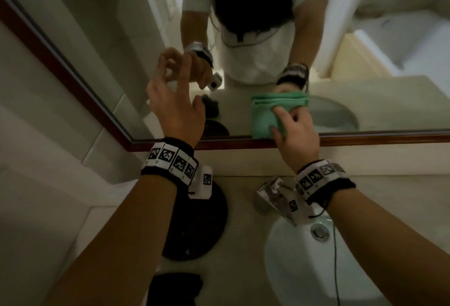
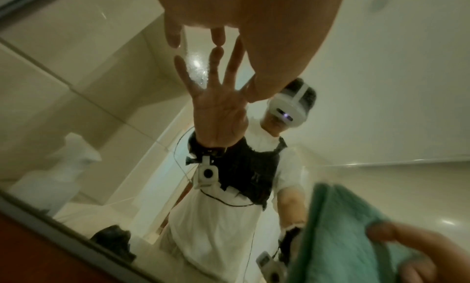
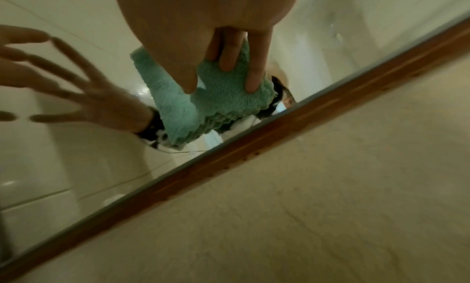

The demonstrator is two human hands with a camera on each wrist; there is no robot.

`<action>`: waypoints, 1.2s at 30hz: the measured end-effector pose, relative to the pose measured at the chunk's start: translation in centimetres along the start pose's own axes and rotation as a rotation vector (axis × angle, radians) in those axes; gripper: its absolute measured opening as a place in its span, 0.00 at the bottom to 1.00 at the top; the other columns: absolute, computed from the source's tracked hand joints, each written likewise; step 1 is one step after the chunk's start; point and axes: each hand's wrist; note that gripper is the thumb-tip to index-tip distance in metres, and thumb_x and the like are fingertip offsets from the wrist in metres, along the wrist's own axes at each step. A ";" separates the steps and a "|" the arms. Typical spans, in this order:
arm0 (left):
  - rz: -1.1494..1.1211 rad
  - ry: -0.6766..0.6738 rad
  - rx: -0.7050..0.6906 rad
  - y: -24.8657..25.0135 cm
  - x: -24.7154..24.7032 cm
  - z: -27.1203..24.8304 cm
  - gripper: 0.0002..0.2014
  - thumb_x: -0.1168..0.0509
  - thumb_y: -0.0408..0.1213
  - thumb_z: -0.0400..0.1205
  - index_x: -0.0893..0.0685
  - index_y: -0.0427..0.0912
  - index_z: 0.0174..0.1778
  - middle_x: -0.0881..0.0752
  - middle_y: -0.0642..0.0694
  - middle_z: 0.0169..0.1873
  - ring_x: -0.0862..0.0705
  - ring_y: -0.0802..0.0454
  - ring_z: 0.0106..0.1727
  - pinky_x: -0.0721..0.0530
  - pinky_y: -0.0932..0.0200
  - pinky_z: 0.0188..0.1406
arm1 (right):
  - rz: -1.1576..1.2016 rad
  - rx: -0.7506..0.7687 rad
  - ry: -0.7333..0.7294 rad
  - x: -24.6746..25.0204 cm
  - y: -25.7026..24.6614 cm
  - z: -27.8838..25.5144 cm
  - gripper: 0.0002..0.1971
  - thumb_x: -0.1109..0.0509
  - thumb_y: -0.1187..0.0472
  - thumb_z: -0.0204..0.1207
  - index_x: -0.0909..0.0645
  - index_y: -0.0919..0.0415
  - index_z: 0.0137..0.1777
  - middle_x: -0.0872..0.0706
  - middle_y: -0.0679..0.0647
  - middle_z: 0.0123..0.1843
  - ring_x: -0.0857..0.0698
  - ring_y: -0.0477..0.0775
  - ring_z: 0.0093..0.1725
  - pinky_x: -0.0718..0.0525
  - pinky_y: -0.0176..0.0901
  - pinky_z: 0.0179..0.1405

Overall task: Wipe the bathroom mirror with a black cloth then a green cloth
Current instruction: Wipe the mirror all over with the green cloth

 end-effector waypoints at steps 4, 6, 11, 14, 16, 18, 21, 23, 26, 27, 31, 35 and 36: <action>-0.100 -0.038 -0.120 -2.5 0.0 -0.1 0.42 0.29 0.34 0.75 0.37 0.62 0.83 0.45 0.44 0.85 0.34 0.41 0.78 0.22 0.43 0.71 | 0.015 -0.143 0.075 -0.1 1.4 -1.4 0.22 0.29 0.50 0.79 0.26 0.50 0.71 0.27 0.61 0.67 0.21 0.64 0.61 0.13 0.56 0.47; -0.124 -0.028 -0.116 -3.7 0.2 -0.3 0.41 0.29 0.34 0.75 0.36 0.61 0.83 0.46 0.44 0.85 0.36 0.43 0.80 0.22 0.43 0.72 | 0.024 -0.222 0.098 -0.5 0.3 -1.1 0.21 0.29 0.50 0.79 0.27 0.50 0.69 0.28 0.63 0.69 0.22 0.67 0.63 0.14 0.59 0.49; -0.122 -0.084 -0.029 -6.8 0.8 -1.0 0.44 0.28 0.31 0.72 0.36 0.59 0.82 0.48 0.44 0.85 0.36 0.44 0.79 0.19 0.46 0.68 | 0.073 -0.186 0.071 -4.0 -5.6 -0.3 0.20 0.28 0.53 0.78 0.25 0.50 0.69 0.28 0.62 0.65 0.22 0.66 0.60 0.14 0.57 0.47; -0.099 -0.135 -0.044 -7.5 1.3 -1.4 0.42 0.28 0.30 0.74 0.35 0.57 0.83 0.51 0.40 0.87 0.41 0.42 0.82 0.28 0.45 0.78 | 0.126 -0.008 -0.041 -7.4 -10.1 -0.7 0.25 0.28 0.59 0.75 0.24 0.52 0.73 0.26 0.62 0.62 0.21 0.65 0.58 0.13 0.57 0.45; -0.084 -0.155 -0.059 -7.6 1.7 -1.3 0.41 0.28 0.31 0.75 0.34 0.54 0.84 0.51 0.38 0.87 0.42 0.42 0.83 0.41 0.56 0.83 | 0.176 0.102 -0.092 -9.0 -12.7 -0.7 0.29 0.28 0.66 0.73 0.25 0.53 0.76 0.26 0.64 0.62 0.22 0.67 0.59 0.12 0.57 0.48; -0.073 -0.169 -0.076 -7.9 2.0 -1.2 0.39 0.29 0.33 0.76 0.34 0.54 0.84 0.51 0.36 0.86 0.41 0.42 0.83 0.56 0.70 0.79 | 0.215 0.128 -0.139 -9.8 -14.3 -0.5 0.32 0.29 0.68 0.75 0.27 0.52 0.80 0.28 0.65 0.65 0.24 0.69 0.65 0.12 0.56 0.54; -0.049 -0.181 -0.103 -8.3 2.5 -1.1 0.37 0.30 0.35 0.77 0.34 0.53 0.84 0.51 0.36 0.86 0.40 0.39 0.83 0.46 0.59 0.81 | 0.226 0.147 -0.169 -10.0 -14.6 -0.6 0.35 0.30 0.69 0.76 0.32 0.50 0.83 0.30 0.64 0.66 0.27 0.66 0.67 0.13 0.55 0.55; -0.025 -0.194 -0.099 -8.0 2.7 -1.3 0.37 0.31 0.38 0.78 0.34 0.54 0.84 0.52 0.37 0.87 0.41 0.38 0.84 0.35 0.46 0.80 | 0.237 0.158 -0.155 -9.6 -13.5 -1.0 0.37 0.31 0.71 0.74 0.32 0.51 0.83 0.29 0.64 0.66 0.26 0.65 0.66 0.14 0.54 0.58; 0.016 -0.229 0.007 -6.6 2.4 -1.7 0.40 0.30 0.38 0.77 0.38 0.59 0.84 0.56 0.42 0.87 0.45 0.40 0.85 0.31 0.38 0.79 | 0.225 0.152 -0.101 -7.9 -10.5 -1.6 0.39 0.31 0.74 0.71 0.31 0.53 0.83 0.27 0.64 0.60 0.25 0.66 0.61 0.16 0.55 0.57; 0.017 -0.234 0.044 -6.0 2.2 -1.8 0.42 0.29 0.37 0.77 0.40 0.61 0.84 0.58 0.44 0.87 0.47 0.41 0.86 0.32 0.36 0.79 | 0.217 0.139 -0.094 -7.1 -9.2 -1.7 0.38 0.32 0.73 0.71 0.31 0.53 0.83 0.27 0.63 0.59 0.25 0.66 0.59 0.16 0.55 0.56; -0.052 -0.193 -0.008 -2.3 1.0 -2.5 0.42 0.27 0.32 0.74 0.35 0.63 0.81 0.54 0.45 0.87 0.45 0.43 0.85 0.33 0.33 0.79 | 0.204 0.020 -0.047 -2.8 -3.4 -1.8 0.36 0.36 0.68 0.72 0.31 0.50 0.83 0.28 0.63 0.65 0.26 0.66 0.65 0.19 0.58 0.64; -0.077 -0.109 -0.038 1.7 -0.2 -2.4 0.42 0.27 0.31 0.73 0.34 0.61 0.81 0.48 0.41 0.86 0.40 0.39 0.83 0.29 0.33 0.75 | 0.160 -0.078 0.055 2.3 2.8 -2.0 0.41 0.35 0.74 0.72 0.35 0.48 0.85 0.31 0.64 0.68 0.28 0.67 0.69 0.30 0.55 0.77; -0.085 -0.079 -0.032 2.5 -0.4 -2.1 0.42 0.27 0.31 0.73 0.35 0.61 0.81 0.47 0.40 0.86 0.38 0.38 0.83 0.28 0.33 0.75 | 0.150 -0.116 0.091 3.6 4.3 -2.0 0.41 0.35 0.75 0.73 0.35 0.49 0.85 0.31 0.65 0.69 0.29 0.68 0.70 0.32 0.53 0.79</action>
Point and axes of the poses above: each hand's wrist, its own z-axis towards the middle knuckle, its own x-axis out of the back of the hand, y = z × x
